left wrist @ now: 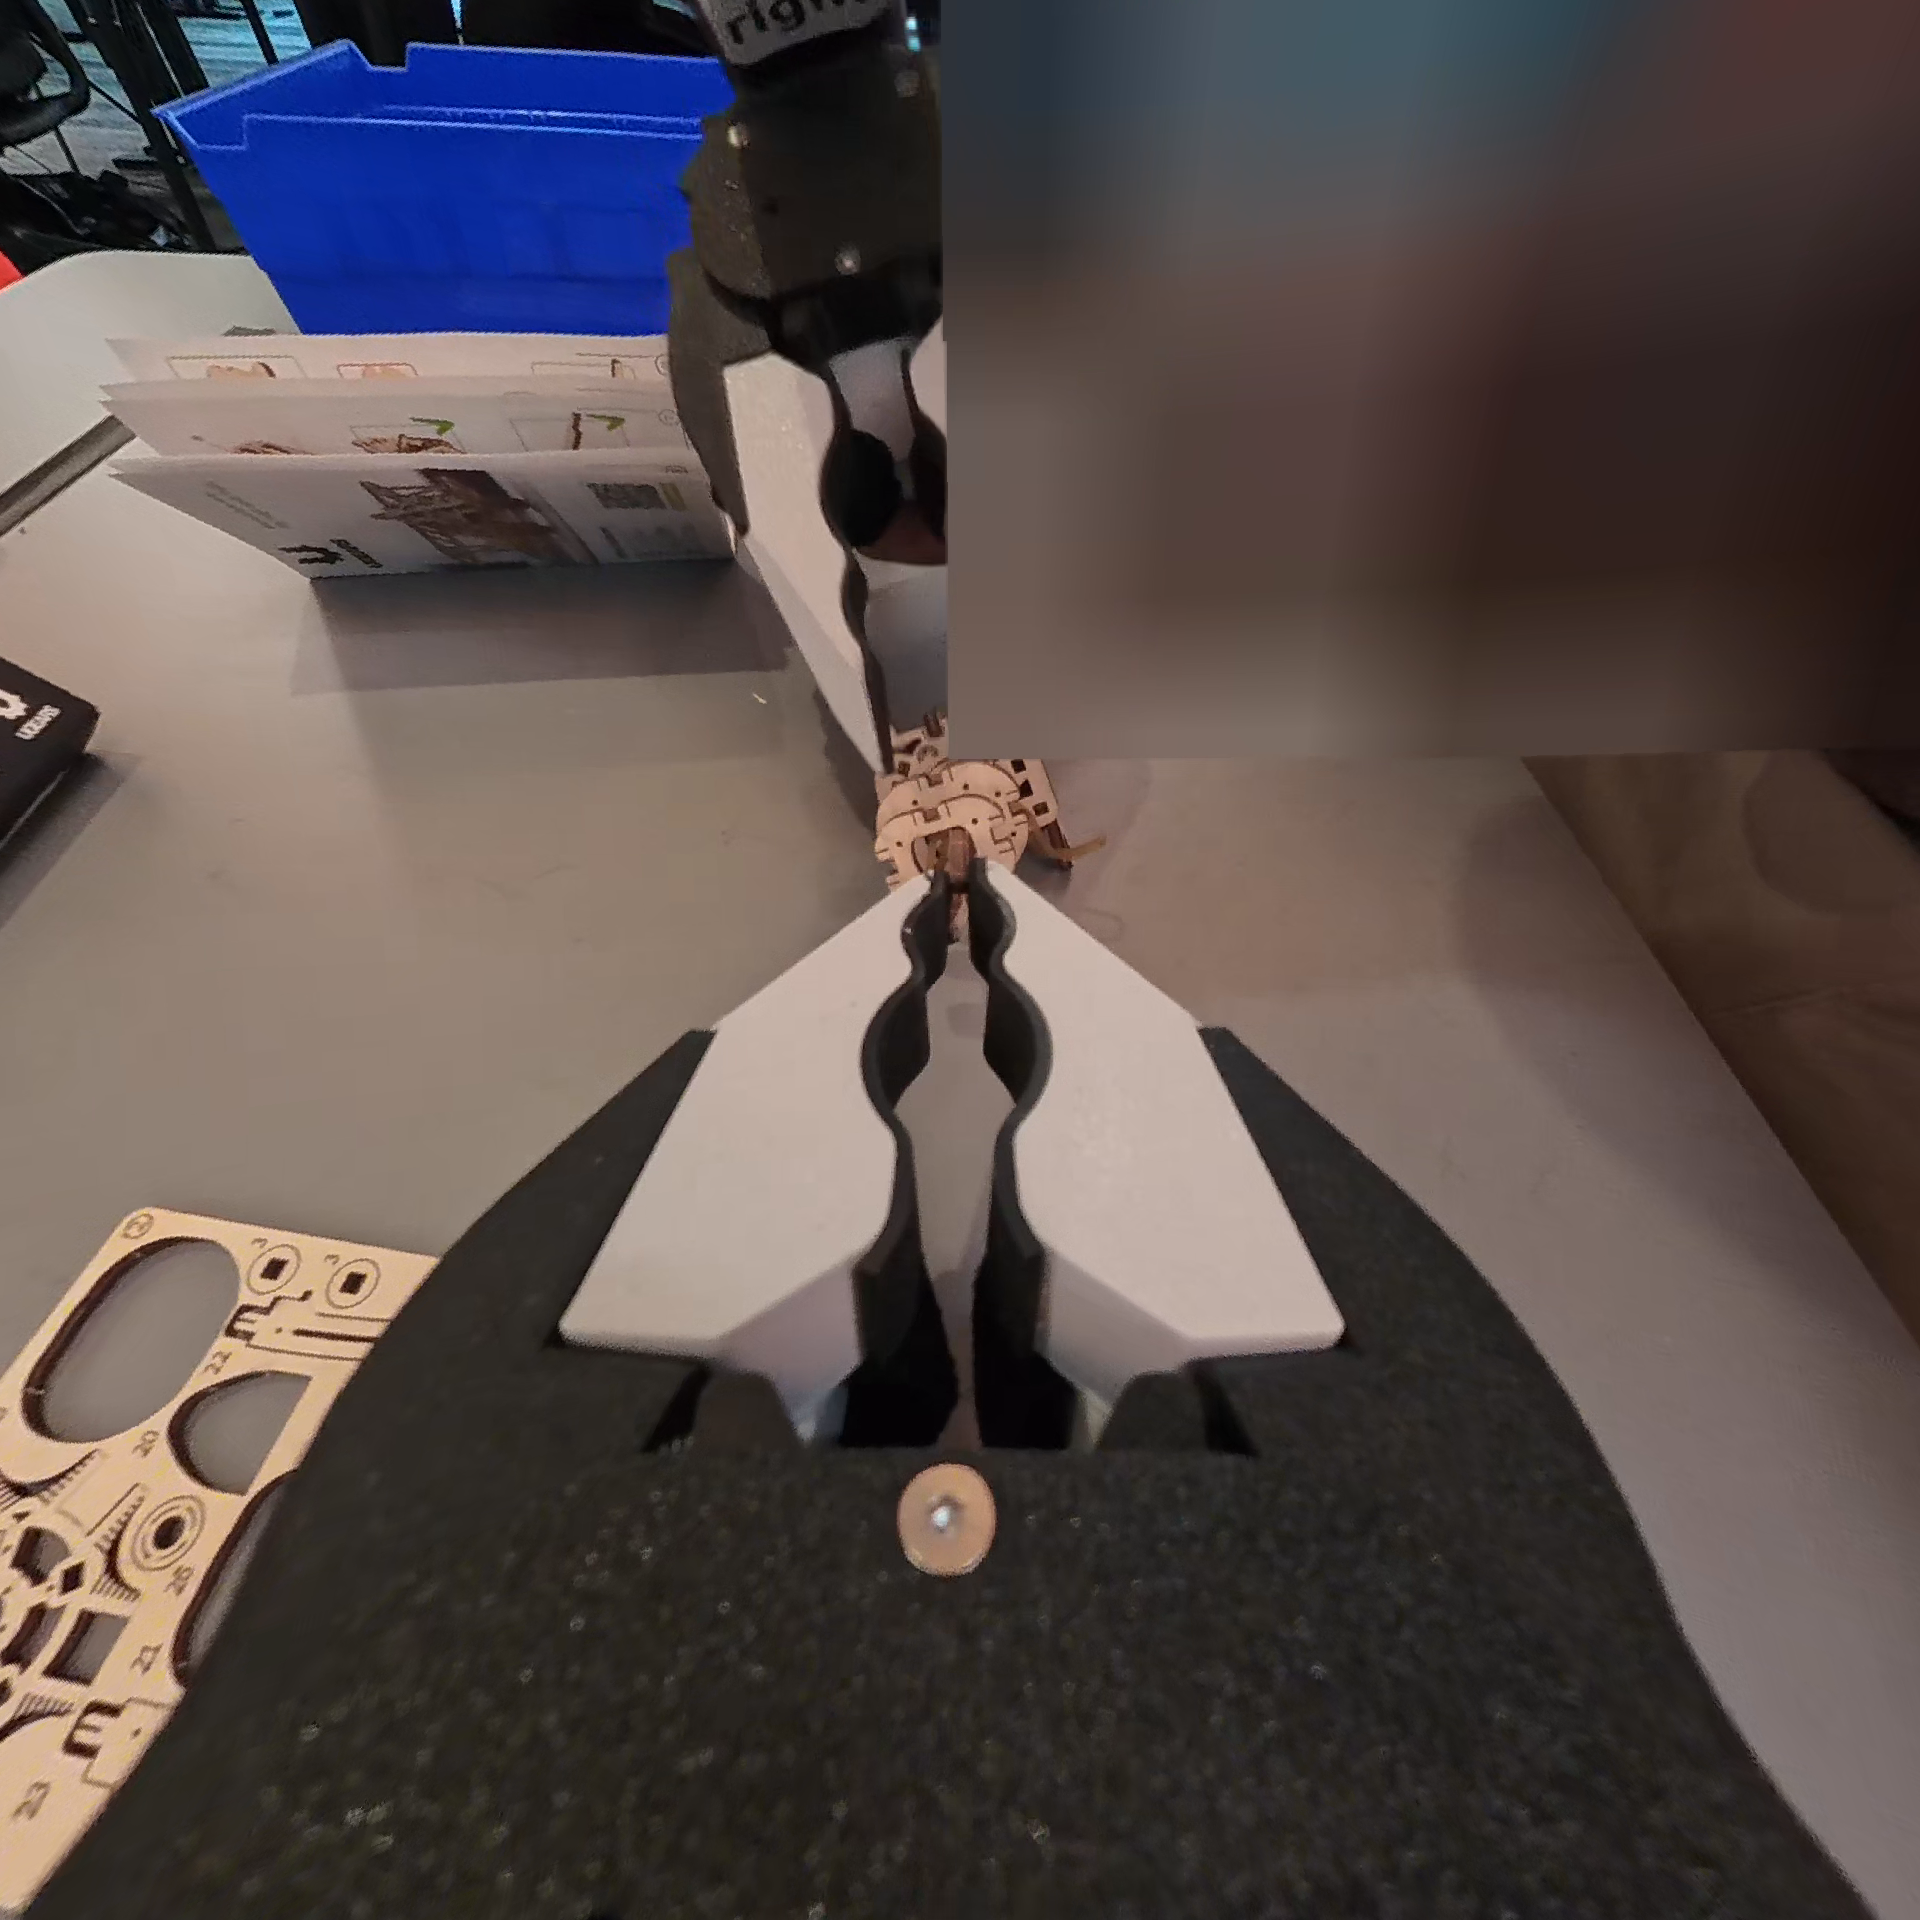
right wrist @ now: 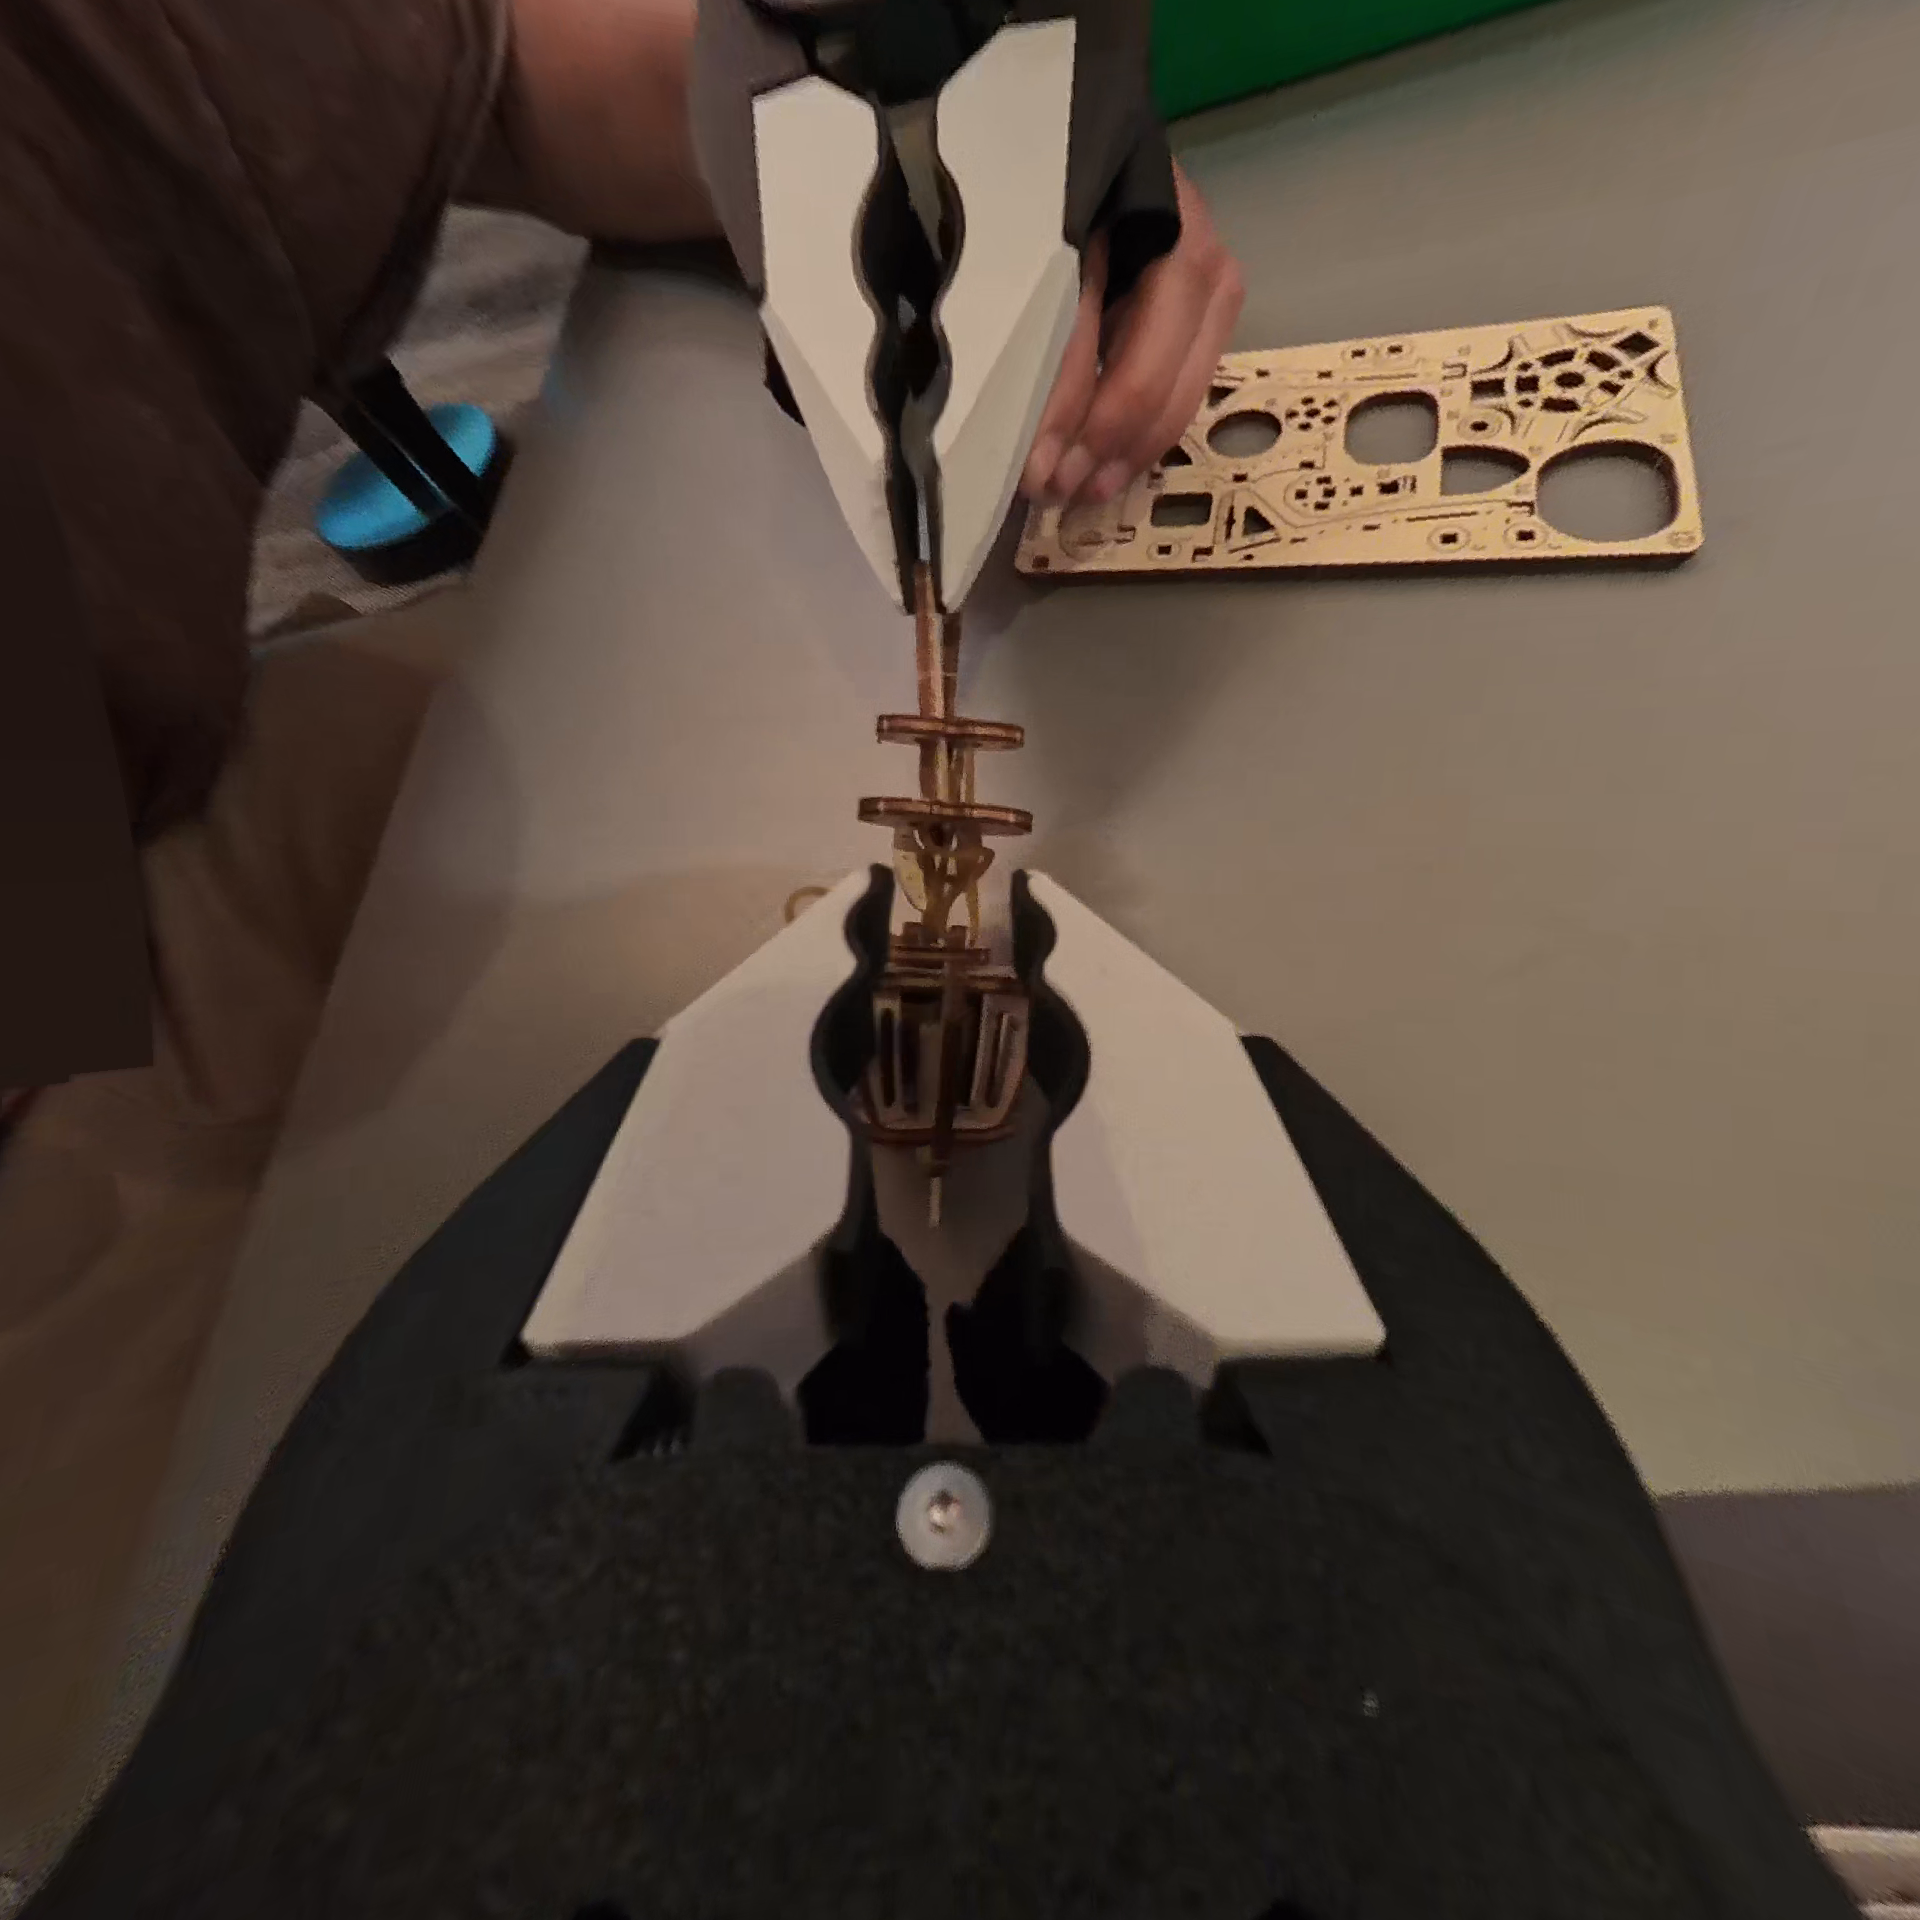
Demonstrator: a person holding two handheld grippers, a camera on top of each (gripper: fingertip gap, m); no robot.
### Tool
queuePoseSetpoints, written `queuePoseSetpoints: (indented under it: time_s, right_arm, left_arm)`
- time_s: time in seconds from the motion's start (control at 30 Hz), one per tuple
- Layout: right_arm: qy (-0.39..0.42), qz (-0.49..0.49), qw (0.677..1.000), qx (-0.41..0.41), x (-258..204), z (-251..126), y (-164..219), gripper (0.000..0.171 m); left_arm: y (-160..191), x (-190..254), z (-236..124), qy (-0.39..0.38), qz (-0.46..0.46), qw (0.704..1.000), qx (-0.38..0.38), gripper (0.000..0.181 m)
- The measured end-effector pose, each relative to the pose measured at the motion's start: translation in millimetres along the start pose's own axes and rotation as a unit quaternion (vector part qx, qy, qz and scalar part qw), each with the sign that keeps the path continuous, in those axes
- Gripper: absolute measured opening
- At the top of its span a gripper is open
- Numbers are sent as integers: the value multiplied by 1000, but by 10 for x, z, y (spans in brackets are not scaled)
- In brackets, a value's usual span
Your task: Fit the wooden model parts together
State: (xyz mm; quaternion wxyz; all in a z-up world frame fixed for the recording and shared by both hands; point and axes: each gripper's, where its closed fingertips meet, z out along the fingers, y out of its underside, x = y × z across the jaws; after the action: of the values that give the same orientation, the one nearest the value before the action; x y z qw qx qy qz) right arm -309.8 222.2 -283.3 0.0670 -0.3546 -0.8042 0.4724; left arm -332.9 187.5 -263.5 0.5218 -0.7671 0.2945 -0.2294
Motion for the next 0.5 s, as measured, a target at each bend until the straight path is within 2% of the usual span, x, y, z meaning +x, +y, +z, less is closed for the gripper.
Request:
queuePoseSetpoints:
  time_s: [0.07, 0.37, 0.5]
  right_arm:
    - [15, -10, 1000, -14, 25, 15, 27, 13]
    - [-19, -32, 999, 29, -111, -35, -95, 19]
    - [-16, -41, 999, 12, -134, 43, -49, 19]
  left_arm:
    - [4, 1, 3, 0, 0, 1000, -2, 0]
    - [5, -26, 2, -7, -5, 1000, -2, 0]
    - [5, -29, 3, -8, -6, 1000, -2, 0]
